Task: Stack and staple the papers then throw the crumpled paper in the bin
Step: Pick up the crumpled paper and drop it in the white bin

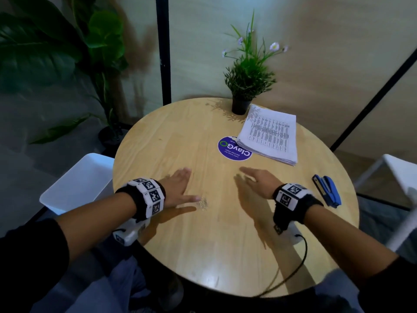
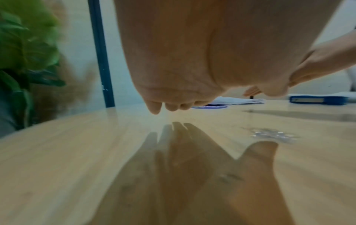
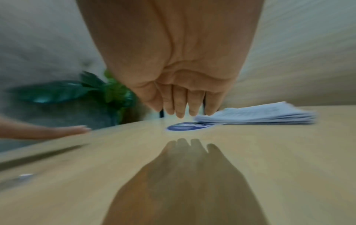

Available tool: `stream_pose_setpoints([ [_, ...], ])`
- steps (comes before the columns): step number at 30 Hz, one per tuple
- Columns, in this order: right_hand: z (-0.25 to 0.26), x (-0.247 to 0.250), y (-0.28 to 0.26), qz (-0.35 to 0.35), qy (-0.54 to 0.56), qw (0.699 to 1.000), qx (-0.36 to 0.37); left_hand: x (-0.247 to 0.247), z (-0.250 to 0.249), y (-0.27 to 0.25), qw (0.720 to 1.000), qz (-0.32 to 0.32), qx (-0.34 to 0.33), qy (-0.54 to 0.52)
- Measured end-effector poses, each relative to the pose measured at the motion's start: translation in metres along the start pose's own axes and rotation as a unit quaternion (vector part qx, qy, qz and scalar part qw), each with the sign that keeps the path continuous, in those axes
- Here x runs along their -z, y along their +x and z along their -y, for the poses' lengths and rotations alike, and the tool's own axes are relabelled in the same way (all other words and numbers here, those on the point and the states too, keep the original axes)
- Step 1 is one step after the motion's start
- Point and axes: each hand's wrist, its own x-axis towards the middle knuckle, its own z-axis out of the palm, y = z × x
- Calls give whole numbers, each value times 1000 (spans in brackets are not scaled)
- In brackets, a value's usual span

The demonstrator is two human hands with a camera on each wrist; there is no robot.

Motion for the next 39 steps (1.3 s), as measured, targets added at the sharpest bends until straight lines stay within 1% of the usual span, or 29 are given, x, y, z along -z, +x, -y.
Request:
stream_pose_setpoints([
  [1,-17,4,5,-21,-4,999,-39,3,9,2,1000,-1,23,11],
  [3,-50,9,16,-24,-9,992,-126,7,23,8,998,-1,54,37],
  [5,-74,4,24,-26,3,976,-214,11,29,14,997,0,60,58],
  [6,-81,-2,26,-35,-9,969,-243,11,27,17,996,2,57,63],
  [8,-89,-14,34,-83,-13,960,-267,9,19,26,997,4,50,53],
  [10,-87,-23,36,-132,12,963,-236,5,12,37,998,-3,48,38],
  [11,-85,-27,38,-131,9,966,-223,4,10,41,998,-7,47,30],
  [12,-82,-28,40,-109,-12,972,-209,4,8,44,999,-8,46,23],
  [13,-77,-28,41,-66,-26,977,-201,4,8,45,999,-5,41,22],
  [15,-69,-28,45,-7,-56,982,-179,3,7,42,999,6,23,38],
  [16,-62,-28,45,13,-75,985,-157,3,6,40,999,13,13,49],
  [20,-19,-38,25,61,-80,994,-47,-5,-6,25,996,37,-38,79],
  [24,25,-55,-4,130,-94,986,36,-15,-31,5,992,54,-76,84],
  [26,40,-53,-17,166,-94,980,63,-19,-37,-3,992,59,-73,78],
  [28,47,-39,-28,175,-68,978,85,-15,-34,-9,995,37,-57,67],
  [29,45,-31,-30,158,-55,982,89,-11,-29,-13,997,19,-41,66],
  [30,40,-23,-31,126,-49,987,83,-6,-22,-16,997,1,-18,71],
  [32,20,-13,-31,64,-66,995,37,4,-2,-23,995,-31,39,86],
  [33,10,-12,-33,47,-87,995,11,6,10,-25,993,-41,71,90],
  [34,2,-14,-37,53,-115,992,-18,6,21,-28,989,-43,103,92],
  [35,-3,-17,-42,75,-150,985,-39,3,31,-31,986,-39,133,91],
  [37,-3,-29,-56,114,-244,961,-66,-11,45,-38,981,-21,181,68],
  [39,5,-43,-67,118,-332,933,-76,-31,47,-47,978,-3,207,16],
])
